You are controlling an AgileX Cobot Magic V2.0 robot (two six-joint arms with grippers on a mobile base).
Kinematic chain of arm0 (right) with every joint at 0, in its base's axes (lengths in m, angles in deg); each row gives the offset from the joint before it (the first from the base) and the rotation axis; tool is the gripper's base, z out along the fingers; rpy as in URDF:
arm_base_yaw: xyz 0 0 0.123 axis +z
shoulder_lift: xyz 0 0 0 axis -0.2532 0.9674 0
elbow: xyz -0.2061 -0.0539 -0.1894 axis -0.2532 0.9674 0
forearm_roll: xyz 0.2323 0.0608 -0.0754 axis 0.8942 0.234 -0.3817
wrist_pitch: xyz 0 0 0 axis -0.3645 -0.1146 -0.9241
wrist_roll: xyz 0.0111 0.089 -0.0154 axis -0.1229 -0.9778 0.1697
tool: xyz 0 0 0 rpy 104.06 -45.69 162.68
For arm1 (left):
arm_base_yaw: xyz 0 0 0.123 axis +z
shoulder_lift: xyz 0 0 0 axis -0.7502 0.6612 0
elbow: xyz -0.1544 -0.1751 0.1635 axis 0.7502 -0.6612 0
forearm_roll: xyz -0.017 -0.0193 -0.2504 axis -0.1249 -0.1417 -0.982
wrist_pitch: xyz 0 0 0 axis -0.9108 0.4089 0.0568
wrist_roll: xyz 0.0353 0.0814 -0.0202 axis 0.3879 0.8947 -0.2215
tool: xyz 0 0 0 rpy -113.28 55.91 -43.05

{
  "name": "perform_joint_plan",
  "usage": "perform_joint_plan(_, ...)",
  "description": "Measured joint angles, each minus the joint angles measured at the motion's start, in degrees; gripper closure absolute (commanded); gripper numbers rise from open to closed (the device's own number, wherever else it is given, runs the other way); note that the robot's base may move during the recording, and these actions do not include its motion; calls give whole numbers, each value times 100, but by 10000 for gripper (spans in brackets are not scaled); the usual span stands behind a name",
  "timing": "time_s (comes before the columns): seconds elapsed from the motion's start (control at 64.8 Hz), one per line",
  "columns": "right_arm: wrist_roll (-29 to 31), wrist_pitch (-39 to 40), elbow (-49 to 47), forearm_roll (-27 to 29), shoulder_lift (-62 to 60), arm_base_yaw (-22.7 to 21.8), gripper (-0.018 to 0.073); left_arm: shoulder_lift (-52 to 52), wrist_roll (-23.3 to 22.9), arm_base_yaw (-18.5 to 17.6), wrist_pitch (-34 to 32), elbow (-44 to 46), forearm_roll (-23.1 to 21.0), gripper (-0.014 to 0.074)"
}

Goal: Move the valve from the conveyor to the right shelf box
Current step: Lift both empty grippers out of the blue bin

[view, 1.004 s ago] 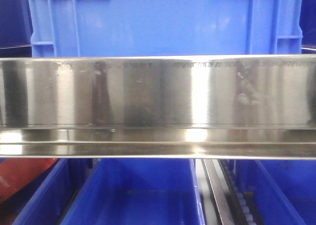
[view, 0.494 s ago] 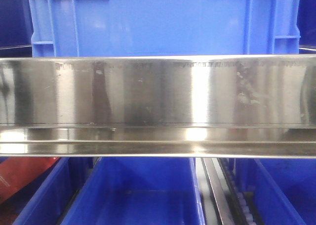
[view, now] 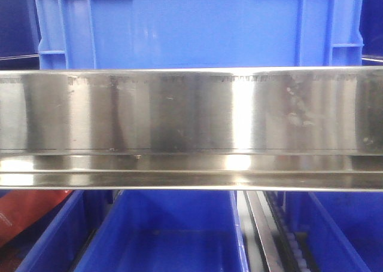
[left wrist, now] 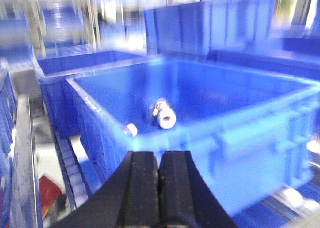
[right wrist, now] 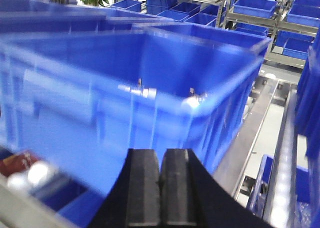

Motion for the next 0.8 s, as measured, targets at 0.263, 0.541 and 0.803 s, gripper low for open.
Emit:
perform_joint_plan(0.263, 0, 92, 1209, 0, -1364, 0, 721, -1435, 0, 0, -115, -1319, -85, 708)
perform_joint_plan(0.541, 0, 133, 1303, 0, -1584, 0, 721, -1823, 0, 0, -190, -1469, -85, 708)
perform_joint_plan(0.803, 0, 133, 1303, 0, -1584, 0, 721, -1823, 0, 0, -190, -1469, -85, 708)
